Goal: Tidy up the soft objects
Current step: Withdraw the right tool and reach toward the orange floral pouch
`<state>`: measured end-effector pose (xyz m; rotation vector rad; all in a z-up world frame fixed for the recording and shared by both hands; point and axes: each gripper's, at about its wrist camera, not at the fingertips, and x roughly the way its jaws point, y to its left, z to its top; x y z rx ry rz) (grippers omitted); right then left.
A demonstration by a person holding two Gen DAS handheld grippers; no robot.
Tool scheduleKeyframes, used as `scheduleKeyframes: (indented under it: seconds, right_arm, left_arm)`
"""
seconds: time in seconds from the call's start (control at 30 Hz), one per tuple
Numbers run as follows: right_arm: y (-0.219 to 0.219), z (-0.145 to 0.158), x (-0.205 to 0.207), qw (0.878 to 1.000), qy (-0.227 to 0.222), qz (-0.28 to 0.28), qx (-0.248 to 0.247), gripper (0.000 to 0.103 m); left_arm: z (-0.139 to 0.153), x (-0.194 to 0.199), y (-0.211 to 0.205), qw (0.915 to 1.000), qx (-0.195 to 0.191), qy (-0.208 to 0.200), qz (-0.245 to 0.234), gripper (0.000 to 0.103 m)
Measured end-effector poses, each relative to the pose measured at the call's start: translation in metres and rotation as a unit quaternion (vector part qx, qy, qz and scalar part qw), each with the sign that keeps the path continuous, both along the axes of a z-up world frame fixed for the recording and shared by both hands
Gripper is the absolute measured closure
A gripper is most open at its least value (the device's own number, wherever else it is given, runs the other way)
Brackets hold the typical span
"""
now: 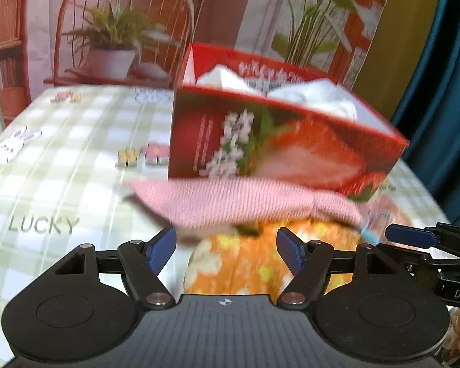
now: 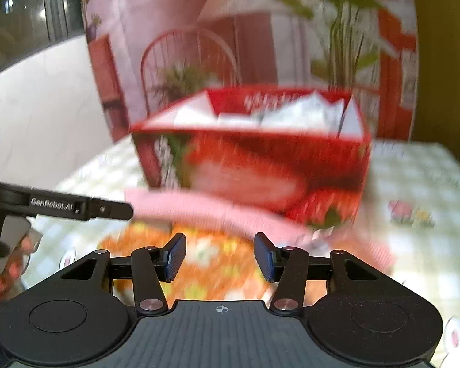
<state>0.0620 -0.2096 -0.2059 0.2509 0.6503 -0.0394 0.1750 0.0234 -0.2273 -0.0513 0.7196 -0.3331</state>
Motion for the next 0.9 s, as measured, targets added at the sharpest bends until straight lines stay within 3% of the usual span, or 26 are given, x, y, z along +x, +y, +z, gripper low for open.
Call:
scheduleKeyframes:
  seconds: [0.13, 0.3, 0.47, 0.9]
  right_arm:
    - [0.007, -0.015, 0.003, 0.999, 0.03, 0.01, 0.003, 0.056]
    - [0.013, -0.023, 0.005, 0.998, 0.052, 0.018, -0.029, 0.056]
    - [0.007, -0.037, 0.004, 0.996, 0.084, 0.011, -0.016, 0.056]
    - [0.003, -0.046, 0.004, 0.995, 0.098, 0.009, -0.001, 0.056]
  left_arm:
    - [-0.009, -0.003, 0.006, 0.9999, 0.001, -0.002, 0.017, 0.029]
    - [-0.021, -0.006, 0.015, 0.9994, -0.013, 0.004, 0.033, 0.029]
    - [-0.023, -0.005, 0.019, 0.999, -0.023, 0.002, 0.039, 0.029]
    - [-0.038, 0.0, 0.01, 0.9994, -0.014, 0.022, 0.024, 0.029]
